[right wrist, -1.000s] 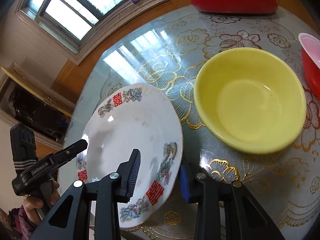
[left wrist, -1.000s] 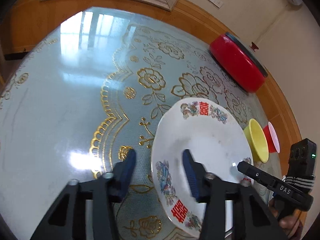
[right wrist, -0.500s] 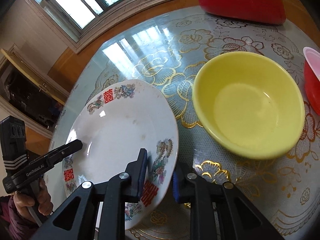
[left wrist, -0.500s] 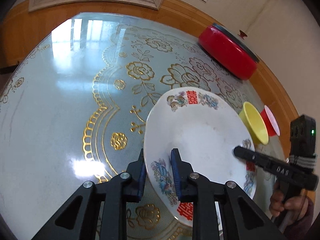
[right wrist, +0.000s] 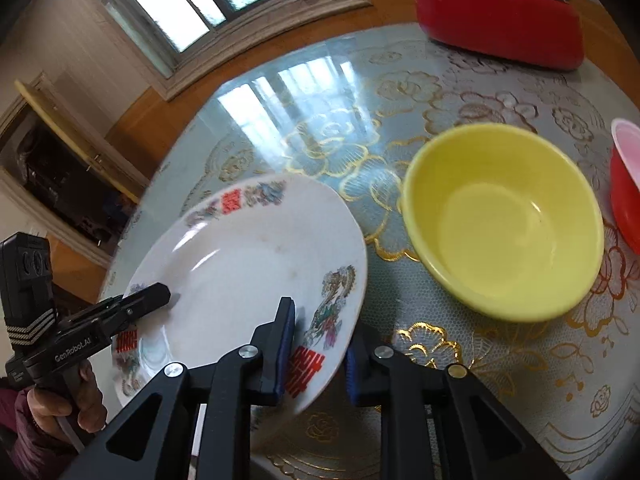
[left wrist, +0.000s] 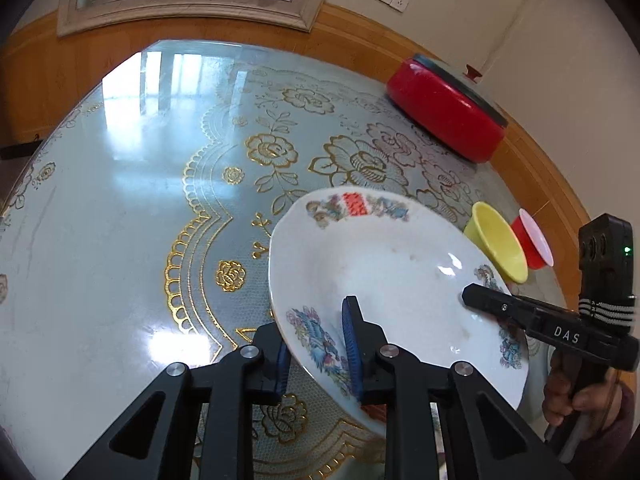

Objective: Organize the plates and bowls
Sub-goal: 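Lift the second white plate off the table with both tools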

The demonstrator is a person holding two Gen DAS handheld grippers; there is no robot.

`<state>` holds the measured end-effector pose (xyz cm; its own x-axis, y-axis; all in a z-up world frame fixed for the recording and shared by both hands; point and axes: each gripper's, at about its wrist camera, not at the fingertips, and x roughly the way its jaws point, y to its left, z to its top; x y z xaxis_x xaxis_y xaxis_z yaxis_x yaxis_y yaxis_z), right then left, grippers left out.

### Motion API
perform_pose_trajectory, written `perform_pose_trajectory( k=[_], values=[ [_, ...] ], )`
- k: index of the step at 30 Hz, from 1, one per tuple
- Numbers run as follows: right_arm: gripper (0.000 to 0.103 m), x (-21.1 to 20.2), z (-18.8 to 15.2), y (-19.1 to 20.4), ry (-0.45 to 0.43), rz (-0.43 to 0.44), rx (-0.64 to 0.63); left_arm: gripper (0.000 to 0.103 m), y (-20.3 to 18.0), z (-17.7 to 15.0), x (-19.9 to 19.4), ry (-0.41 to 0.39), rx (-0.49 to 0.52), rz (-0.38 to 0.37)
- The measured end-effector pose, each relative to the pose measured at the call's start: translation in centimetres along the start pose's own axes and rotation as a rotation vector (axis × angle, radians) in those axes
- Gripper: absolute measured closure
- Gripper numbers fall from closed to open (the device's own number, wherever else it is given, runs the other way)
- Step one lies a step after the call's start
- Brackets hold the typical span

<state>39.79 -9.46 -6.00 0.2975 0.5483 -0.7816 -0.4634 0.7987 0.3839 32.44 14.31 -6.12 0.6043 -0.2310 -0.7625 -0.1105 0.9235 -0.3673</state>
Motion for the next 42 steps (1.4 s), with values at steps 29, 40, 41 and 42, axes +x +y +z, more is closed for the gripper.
perform_pose_trajectory(
  k=[29,40,41,42],
  values=[
    [0.082,0.4,-0.7,-0.9,0.02,0.016,-0.017,0.079,0.5,0.0,0.5,0.008,0.036,0.028],
    [0.083,-1.3,-0.8,0.0,0.012,0.02,-0.074,0.079,-0.7,-1.5,-1.3,-0.016,0.067,0.014],
    [0.083,-1.4,-1.0,0.1,0.012,0.015,-0.079,0.079,-0.8,-1.6,-1.4,-0.017,0.069,0.014],
    [0.082,-1.3,-1.3,0.2,0.011,0.012,-0.084,0.079,-0.9,-1.9,-1.6,-0.02,0.071,0.015]
  ],
)
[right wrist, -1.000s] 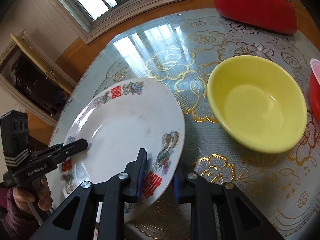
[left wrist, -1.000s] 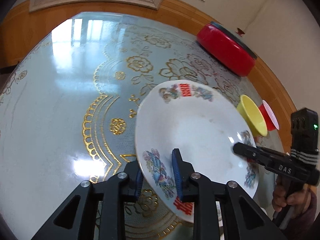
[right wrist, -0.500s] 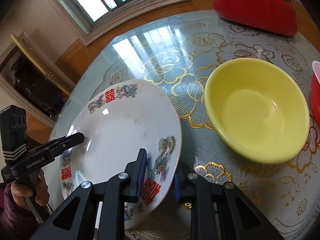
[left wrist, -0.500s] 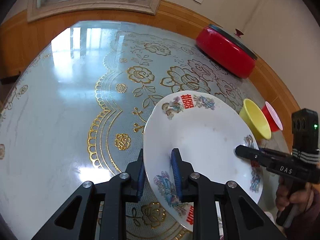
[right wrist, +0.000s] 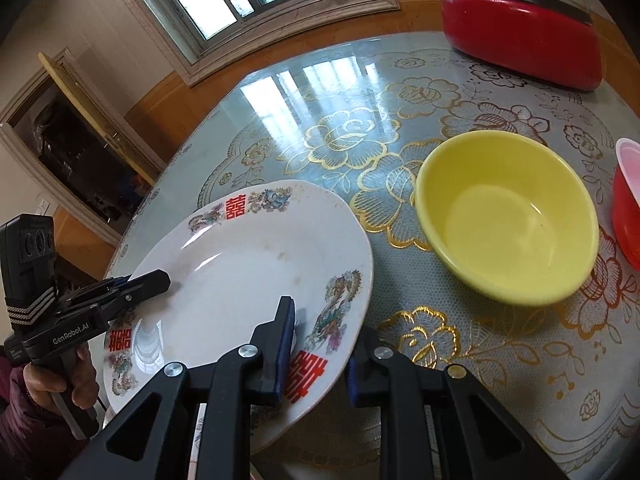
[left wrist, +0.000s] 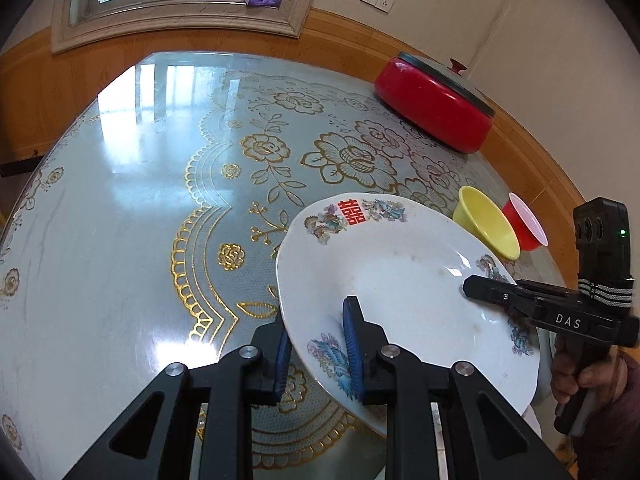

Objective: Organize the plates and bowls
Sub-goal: 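Lift the second white plate off the table with both tools, then carry the white plate over the plate stack and lower it on top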

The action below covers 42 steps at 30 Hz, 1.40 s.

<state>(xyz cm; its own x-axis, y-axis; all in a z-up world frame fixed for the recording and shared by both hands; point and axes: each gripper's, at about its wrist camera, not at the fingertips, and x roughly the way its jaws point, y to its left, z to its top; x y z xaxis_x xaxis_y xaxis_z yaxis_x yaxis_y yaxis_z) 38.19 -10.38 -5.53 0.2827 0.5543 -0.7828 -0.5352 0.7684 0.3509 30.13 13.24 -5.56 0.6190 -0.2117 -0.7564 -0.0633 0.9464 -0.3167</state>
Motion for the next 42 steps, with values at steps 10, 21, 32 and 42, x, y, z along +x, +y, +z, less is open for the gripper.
perform_pose_trajectory(
  k=[10,21,32,42],
  values=[
    [0.082,-2.0,-1.8,1.7,-0.035,0.019,-0.041,0.078,-0.6,-1.8,-2.8,-0.042,0.003,-0.003],
    [0.082,-4.6,-3.8,3.4,-0.071,0.033,-0.07,0.078,-1.5,-3.6,-5.7,-0.082,0.012,0.0],
    [0.082,-7.6,-8.7,5.5,-0.09,0.072,-0.07,0.078,-2.4,-7.8,-9.7,-0.103,0.041,-0.013],
    [0.082,-9.2,-13.4,7.2,-0.079,0.056,-0.047,0.077,-2.7,-11.5,-11.3,-0.077,0.064,-0.044]
  ],
)
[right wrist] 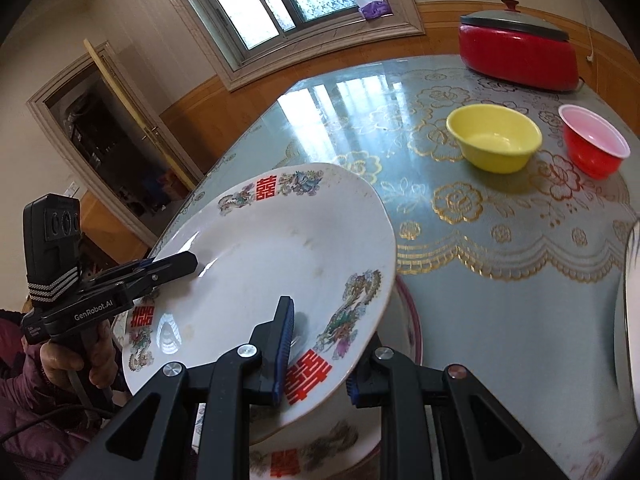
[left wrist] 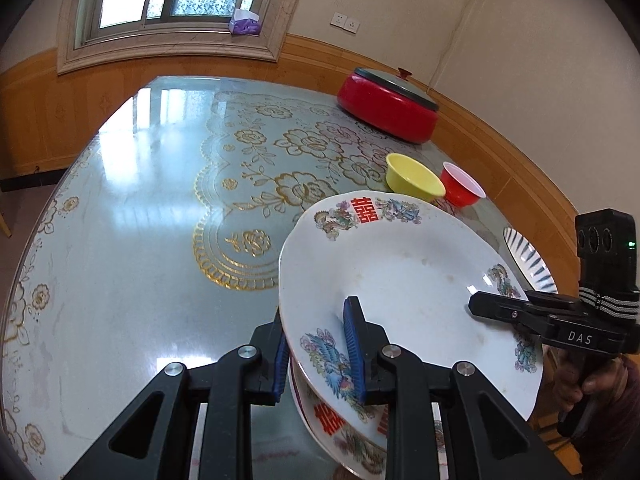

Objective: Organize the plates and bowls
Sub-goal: 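Carry the white plate over the plate stack and lower it on top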

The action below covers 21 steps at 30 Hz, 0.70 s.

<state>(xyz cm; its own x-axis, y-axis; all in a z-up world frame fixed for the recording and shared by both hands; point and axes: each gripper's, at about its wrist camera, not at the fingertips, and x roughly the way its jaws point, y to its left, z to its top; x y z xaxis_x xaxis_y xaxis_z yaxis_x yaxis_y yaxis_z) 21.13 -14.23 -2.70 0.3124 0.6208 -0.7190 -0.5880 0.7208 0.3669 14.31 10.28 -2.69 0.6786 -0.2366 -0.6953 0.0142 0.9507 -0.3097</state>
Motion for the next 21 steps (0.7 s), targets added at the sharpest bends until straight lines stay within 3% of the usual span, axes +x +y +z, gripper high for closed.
perform_pose_trajectory(
  k=[13,21],
  values=[
    [0.08,-0.1,-3.0,0.3,0.015,-0.08,0.058,0.076,-0.7,-2.2,-0.1,0.025,0.069,-0.016],
    [0.08,-0.2,-3.4,1.5,0.011,-0.201,-0.009,0.076,-0.9,-2.5,-0.1,0.01,0.122,0.014]
  ],
)
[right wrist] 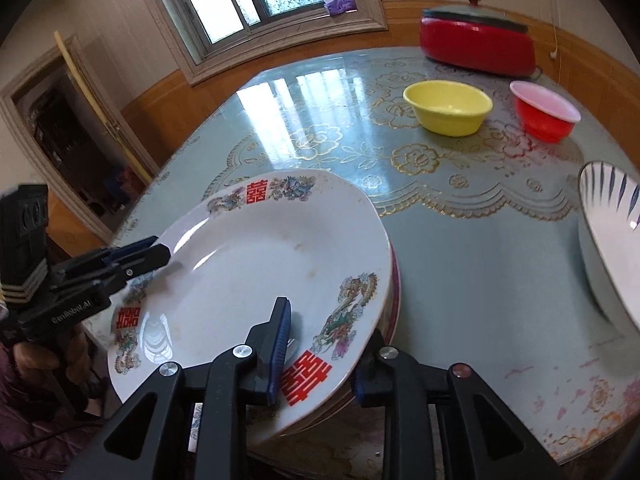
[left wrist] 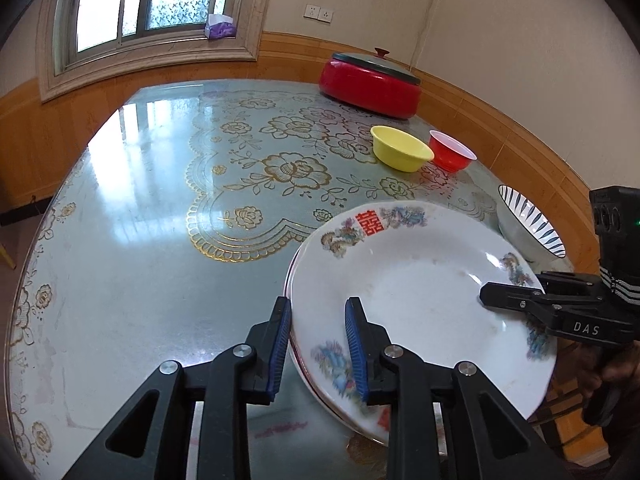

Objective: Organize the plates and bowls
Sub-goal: 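Carry the white plate over the plate stack and lower it on top, then open both tools to release the white plate on the stack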

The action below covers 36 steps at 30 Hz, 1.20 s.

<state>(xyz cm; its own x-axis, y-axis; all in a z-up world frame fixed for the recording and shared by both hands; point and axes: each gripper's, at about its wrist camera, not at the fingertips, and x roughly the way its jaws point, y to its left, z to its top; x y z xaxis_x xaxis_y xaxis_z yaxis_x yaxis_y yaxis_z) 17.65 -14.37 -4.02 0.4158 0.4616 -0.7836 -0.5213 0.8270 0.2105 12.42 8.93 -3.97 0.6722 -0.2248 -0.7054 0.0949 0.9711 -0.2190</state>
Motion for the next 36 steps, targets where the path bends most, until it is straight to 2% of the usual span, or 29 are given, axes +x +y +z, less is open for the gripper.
perform_pose_trajectory(
  k=[6,15,24,26,28,36],
  values=[
    [0.077,0.1,-0.3,0.7,-0.011,-0.037,-0.038,0.076,-1.4,-0.2,0.2,-0.012,0.059,-0.01],
    [0.076,-0.5,-1.1,1.1,-0.026,-0.061,-0.029,0.075,-1.7,-0.5,0.2,-0.008,0.059,-0.029],
    [0.073,-1.7,-1.6,1.2,-0.034,-0.117,-0.024,0.064,-2.3,-0.6,0.2,-0.005,0.076,-0.04],
    [0.072,-1.6,-1.7,1.1,-0.022,-0.169,-0.022,0.063,-2.5,-0.7,0.2,-0.01,0.088,-0.043],
    [0.071,-1.4,-2.1,0.9,-0.012,-0.151,-0.005,0.055,-2.9,-0.6,-0.1,-0.025,0.103,-0.028],
    [0.069,-1.4,-2.3,1.2,-0.023,-0.176,0.012,0.055,-3.1,-0.6,0.1,-0.012,0.107,-0.027]
  ],
)
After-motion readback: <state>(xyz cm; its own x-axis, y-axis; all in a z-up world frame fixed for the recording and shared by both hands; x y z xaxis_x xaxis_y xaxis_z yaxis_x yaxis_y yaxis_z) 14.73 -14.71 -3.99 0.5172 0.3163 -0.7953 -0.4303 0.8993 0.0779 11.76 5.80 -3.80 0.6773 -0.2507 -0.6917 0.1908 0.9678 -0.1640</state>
